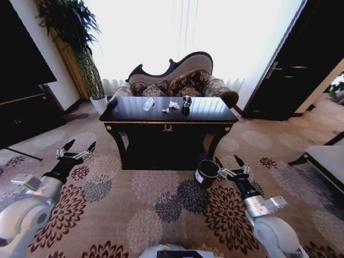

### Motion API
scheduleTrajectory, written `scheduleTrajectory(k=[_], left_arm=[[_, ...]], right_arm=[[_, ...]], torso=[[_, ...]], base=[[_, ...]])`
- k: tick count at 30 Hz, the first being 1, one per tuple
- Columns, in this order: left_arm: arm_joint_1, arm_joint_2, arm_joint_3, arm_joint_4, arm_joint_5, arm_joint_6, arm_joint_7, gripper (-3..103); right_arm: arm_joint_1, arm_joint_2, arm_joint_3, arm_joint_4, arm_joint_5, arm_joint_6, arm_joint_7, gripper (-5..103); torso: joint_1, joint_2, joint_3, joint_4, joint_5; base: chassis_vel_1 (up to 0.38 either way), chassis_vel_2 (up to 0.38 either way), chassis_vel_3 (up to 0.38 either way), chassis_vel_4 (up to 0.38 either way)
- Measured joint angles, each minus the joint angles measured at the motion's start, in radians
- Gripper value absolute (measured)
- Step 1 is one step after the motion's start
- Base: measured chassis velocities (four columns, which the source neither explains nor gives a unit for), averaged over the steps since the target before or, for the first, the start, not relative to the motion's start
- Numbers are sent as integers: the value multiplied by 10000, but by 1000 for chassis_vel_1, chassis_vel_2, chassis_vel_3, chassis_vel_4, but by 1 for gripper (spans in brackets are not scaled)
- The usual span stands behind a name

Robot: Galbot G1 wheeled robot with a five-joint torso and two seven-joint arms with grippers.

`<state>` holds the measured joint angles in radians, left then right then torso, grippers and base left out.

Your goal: Move to the front of the table and place the trash on the table into the trash bin.

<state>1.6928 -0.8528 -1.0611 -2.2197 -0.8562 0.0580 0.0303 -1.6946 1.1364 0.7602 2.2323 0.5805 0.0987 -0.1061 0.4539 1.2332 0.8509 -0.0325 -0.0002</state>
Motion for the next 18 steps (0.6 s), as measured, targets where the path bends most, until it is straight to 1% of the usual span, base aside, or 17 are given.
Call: scheduleTrajectory(k=[18], left_arm=[[93, -46, -19, -45, 63, -15, 26, 98]], right_arm=[[-70, 60, 40, 9, 0, 29, -84, 100]], torso=[[0, 0, -1, 0, 0]], base=[[-144, 145, 145, -137]])
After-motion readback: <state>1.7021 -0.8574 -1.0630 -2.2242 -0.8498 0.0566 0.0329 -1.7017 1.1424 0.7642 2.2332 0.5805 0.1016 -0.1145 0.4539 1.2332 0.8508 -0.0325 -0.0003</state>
